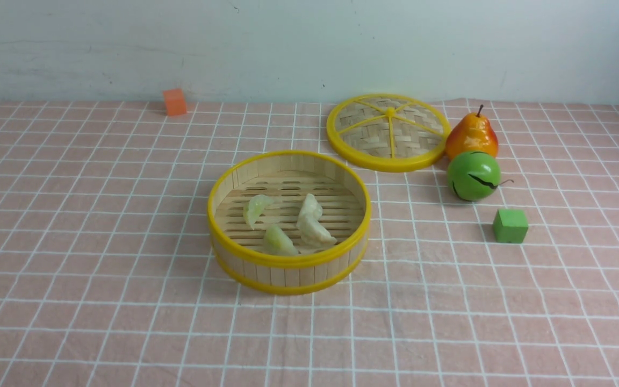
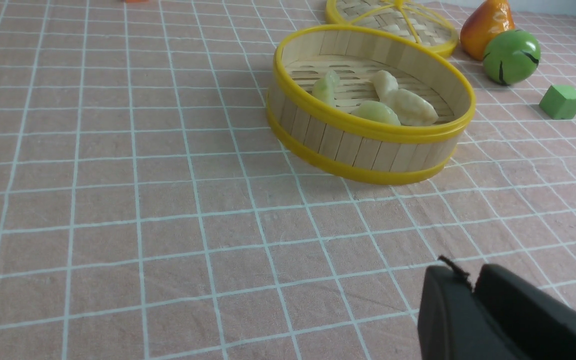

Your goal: Put the dumplings into the steamer on the table with the pink tablecloth.

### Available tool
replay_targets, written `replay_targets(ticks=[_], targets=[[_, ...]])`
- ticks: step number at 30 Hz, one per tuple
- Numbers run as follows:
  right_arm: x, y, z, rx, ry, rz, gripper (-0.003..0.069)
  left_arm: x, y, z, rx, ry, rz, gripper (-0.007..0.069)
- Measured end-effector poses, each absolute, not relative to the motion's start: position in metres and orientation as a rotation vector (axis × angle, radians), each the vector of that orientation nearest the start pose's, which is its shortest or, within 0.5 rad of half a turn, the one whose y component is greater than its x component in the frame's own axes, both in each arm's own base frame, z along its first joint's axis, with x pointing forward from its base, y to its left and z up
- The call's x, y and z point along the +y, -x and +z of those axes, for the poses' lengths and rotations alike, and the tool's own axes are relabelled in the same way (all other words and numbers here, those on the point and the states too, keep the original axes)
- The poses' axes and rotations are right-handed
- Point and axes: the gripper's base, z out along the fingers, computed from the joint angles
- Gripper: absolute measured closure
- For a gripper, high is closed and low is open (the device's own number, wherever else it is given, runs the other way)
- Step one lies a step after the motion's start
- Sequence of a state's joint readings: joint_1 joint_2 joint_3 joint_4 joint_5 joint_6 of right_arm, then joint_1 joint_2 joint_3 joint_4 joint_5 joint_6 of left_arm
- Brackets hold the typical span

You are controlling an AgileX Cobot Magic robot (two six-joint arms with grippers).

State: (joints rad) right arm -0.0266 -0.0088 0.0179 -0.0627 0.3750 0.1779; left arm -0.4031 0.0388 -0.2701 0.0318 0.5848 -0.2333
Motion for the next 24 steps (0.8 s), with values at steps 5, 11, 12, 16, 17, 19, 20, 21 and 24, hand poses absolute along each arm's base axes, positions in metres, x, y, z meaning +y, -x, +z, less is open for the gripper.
replay_targets(ticks=[5, 11, 12, 16, 17, 19, 20, 21, 24], targets=[[-0.0035, -0.0522, 0.1739, 1.867, -0.154, 0.043, 0.0679, -0.0136, -0.0359, 0.2479, 1.849, -0.170, -0.410, 0.0551], [-0.0035, -0.0522, 0.1738, 1.868, -0.154, 0.043, 0.0677, -0.0136, -0.0359, 0.2480, 1.848, -0.170, -0.411, 0.0549], [-0.0035, -0.0522, 0.1738, 1.868, -0.154, 0.043, 0.0676, -0.0136, -0.0359, 0.2480, 1.848, -0.170, -0.411, 0.0547], [-0.0035, -0.0521, 0.1741, 1.868, -0.154, 0.043, 0.0674, -0.0136, -0.0359, 0.2480, 1.848, -0.170, -0.411, 0.0541], [-0.0035, -0.0521, 0.1741, 1.868, -0.154, 0.043, 0.0673, -0.0136, -0.0359, 0.2480, 1.848, -0.170, -0.411, 0.0540], [-0.0035, -0.0521, 0.1740, 1.868, -0.154, 0.043, 0.0671, -0.0136, -0.0359, 0.2480, 1.848, -0.170, -0.411, 0.0536], [-0.0035, -0.0521, 0.1740, 1.868, -0.154, 0.043, 0.0671, -0.0136, -0.0359, 0.2480, 1.848, -0.170, -0.411, 0.0536], [-0.0035, -0.0521, 0.1740, 1.869, -0.154, 0.043, 0.0671, -0.0136, -0.0359, 0.2480, 1.848, -0.170, -0.411, 0.0535], [-0.0035, -0.0521, 0.1740, 1.869, -0.154, 0.043, 0.0669, -0.0136, -0.0359, 0.2480, 1.848, -0.170, -0.411, 0.0533]])
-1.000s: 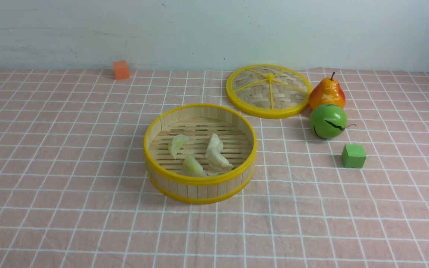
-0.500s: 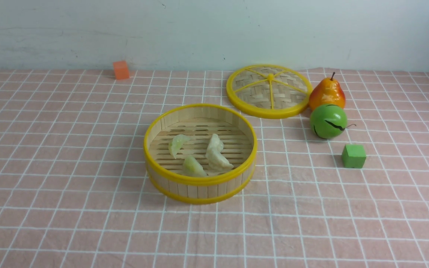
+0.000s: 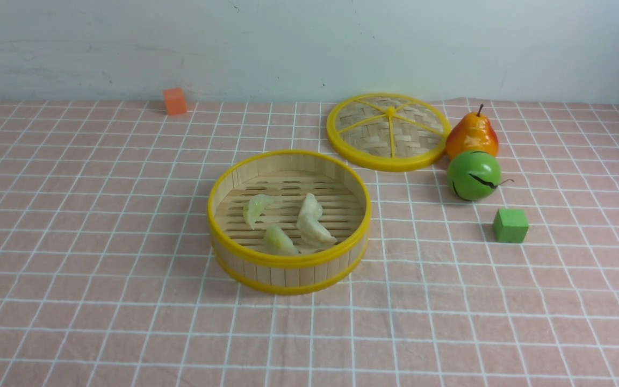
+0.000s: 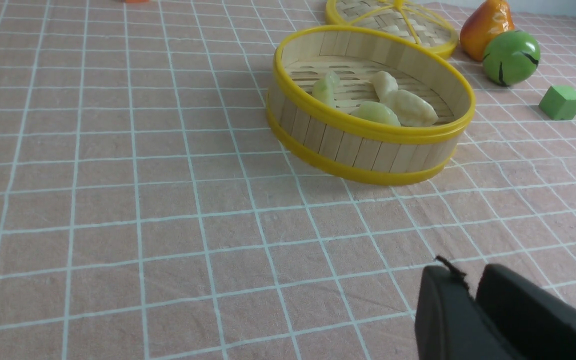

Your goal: Put the dumplings into the steamer on the table with the pink tablecloth.

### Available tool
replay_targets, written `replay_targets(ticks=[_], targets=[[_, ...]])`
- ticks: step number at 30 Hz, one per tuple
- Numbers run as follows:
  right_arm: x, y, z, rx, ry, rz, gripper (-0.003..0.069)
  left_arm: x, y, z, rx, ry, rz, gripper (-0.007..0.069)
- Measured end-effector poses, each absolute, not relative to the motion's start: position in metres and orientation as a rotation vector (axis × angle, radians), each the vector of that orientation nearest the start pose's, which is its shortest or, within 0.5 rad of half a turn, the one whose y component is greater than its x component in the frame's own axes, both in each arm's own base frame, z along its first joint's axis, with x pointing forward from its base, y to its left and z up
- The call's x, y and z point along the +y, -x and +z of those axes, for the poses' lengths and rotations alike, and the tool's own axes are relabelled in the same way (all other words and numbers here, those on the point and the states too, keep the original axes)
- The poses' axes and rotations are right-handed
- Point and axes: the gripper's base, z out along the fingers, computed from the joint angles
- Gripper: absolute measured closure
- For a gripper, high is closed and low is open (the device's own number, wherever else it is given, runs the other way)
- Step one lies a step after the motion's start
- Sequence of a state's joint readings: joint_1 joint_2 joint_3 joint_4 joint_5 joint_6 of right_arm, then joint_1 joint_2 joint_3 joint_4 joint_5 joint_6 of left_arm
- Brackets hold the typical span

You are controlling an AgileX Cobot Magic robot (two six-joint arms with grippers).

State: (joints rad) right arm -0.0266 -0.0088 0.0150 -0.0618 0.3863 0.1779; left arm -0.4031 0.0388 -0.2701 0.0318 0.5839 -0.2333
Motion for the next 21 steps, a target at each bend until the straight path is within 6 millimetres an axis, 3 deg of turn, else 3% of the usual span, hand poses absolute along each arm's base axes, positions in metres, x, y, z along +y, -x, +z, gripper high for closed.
replay_targets(ticks=[8, 12, 15, 21], targets=[[-0.004, -0.052, 0.174, 1.869, -0.154, 0.043, 0.0662, -0.014, -0.037, 0.248, 1.833, -0.169, -0.414, 0.0533], [-0.004, -0.052, 0.174, 1.869, -0.154, 0.043, 0.0662, -0.016, -0.042, 0.246, 1.734, -0.152, -0.426, 0.0568], [-0.004, -0.052, 0.174, 1.869, -0.154, 0.043, 0.0662, -0.014, -0.051, 0.235, 1.621, -0.063, -0.372, 0.0638], [-0.004, -0.052, 0.174, 1.869, -0.154, 0.043, 0.0661, -0.004, -0.059, 0.205, 1.599, 0.103, -0.215, 0.0638]])
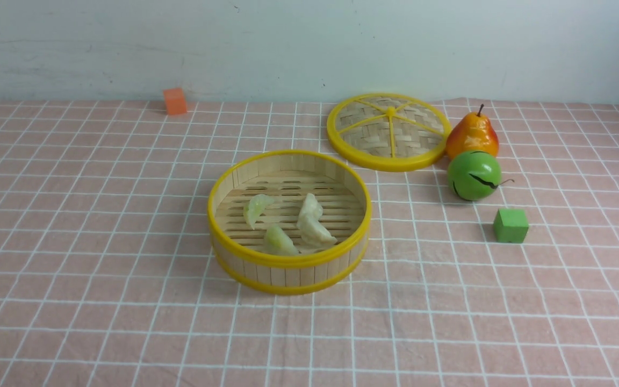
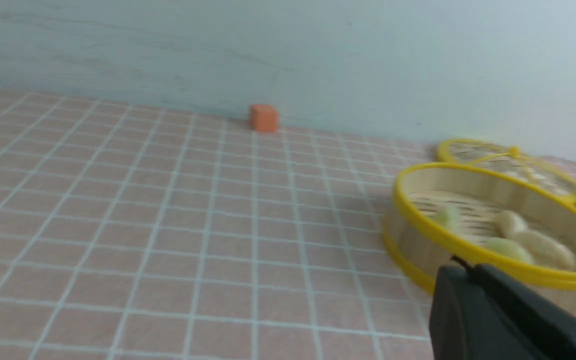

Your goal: Put the dumplings into the steamer on the table with the pink tablecloth.

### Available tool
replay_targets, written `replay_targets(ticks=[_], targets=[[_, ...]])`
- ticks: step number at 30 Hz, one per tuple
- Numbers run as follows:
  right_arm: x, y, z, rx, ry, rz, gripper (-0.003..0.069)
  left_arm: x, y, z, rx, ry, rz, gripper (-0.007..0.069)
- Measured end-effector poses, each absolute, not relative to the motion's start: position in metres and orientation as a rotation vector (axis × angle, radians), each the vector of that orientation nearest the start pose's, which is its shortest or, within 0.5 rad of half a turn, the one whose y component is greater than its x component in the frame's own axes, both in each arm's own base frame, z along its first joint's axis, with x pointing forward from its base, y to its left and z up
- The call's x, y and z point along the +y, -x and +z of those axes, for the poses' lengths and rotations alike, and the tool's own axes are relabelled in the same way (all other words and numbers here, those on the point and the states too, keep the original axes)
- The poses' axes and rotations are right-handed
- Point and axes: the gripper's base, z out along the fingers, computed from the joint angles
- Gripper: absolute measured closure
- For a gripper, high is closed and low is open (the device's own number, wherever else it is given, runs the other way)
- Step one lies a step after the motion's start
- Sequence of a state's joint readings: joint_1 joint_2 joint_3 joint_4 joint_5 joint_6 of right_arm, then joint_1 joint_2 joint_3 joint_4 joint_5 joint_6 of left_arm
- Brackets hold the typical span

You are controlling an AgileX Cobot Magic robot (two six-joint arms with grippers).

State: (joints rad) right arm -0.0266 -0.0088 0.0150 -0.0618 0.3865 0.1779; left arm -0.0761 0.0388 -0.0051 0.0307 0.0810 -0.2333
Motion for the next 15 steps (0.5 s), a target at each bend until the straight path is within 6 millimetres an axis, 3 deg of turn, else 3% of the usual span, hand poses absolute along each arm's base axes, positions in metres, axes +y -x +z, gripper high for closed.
replay_targets(ticks=[9, 15], targets=[[-0.004, -0.052, 0.174, 1.869, -0.155, 0.043, 0.0655, 0.003, -0.057, 0.187, 1.687, 0.207, -0.119, 0.0638], [-0.004, -0.052, 0.174, 1.870, -0.155, 0.043, 0.0651, 0.003, -0.053, 0.171, 1.857, 0.225, -0.096, 0.0638]])
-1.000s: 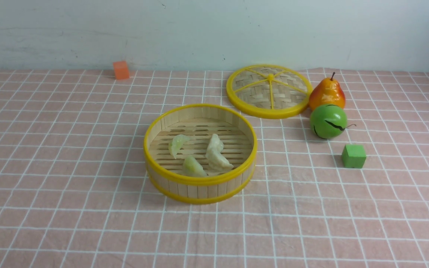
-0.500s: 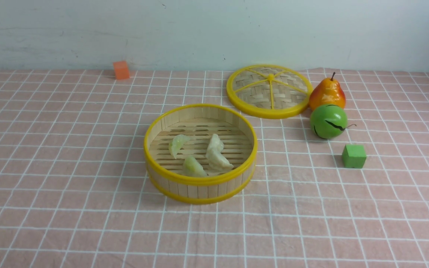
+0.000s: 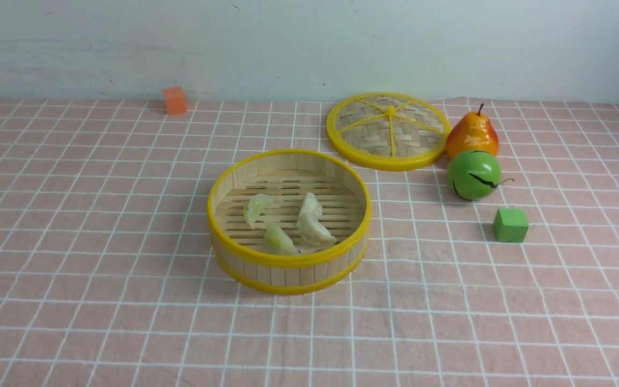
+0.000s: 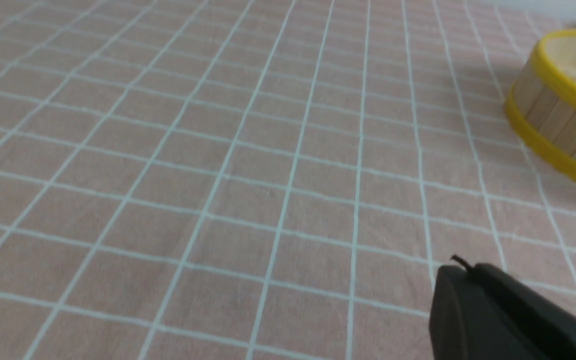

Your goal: Put the dumplings into the steamer on the table with the pink tablecloth.

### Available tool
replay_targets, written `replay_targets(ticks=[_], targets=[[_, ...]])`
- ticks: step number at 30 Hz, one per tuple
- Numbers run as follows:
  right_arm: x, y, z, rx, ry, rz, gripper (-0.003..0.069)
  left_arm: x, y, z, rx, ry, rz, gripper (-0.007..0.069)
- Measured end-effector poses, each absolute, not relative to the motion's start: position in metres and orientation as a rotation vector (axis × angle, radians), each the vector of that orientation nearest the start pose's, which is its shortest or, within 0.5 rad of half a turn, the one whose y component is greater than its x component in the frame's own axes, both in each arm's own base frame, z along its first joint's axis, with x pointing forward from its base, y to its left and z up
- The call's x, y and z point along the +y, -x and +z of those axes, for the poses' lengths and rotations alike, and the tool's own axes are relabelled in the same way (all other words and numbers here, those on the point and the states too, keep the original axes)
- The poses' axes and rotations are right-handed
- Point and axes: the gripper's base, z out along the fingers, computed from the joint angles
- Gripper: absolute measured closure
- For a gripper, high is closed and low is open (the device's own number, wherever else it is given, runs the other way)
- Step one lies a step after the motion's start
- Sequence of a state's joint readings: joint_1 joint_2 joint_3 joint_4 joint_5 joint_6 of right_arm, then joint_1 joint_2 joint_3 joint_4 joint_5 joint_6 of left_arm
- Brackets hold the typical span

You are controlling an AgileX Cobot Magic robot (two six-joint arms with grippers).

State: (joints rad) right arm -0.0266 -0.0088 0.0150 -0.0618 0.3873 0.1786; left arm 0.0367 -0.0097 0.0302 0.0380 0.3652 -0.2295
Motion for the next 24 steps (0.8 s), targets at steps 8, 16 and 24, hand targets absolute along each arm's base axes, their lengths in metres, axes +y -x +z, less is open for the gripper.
replay_targets(ticks=[8, 16, 24], targets=[[-0.0035, -0.0521, 0.1739, 1.870, -0.155, 0.043, 0.0650, 0.0036, -0.0524, 0.1695, 1.875, 0.180, -0.055, 0.0638], [-0.0035, -0.0521, 0.1739, 1.870, -0.155, 0.043, 0.0650, 0.0036, -0.0524, 0.1694, 1.876, 0.178, -0.053, 0.0638], [-0.0035, -0.0521, 0.1739, 1.870, -0.156, 0.044, 0.0648, 0.0036, -0.0524, 0.1694, 1.876, 0.178, -0.053, 0.0638]])
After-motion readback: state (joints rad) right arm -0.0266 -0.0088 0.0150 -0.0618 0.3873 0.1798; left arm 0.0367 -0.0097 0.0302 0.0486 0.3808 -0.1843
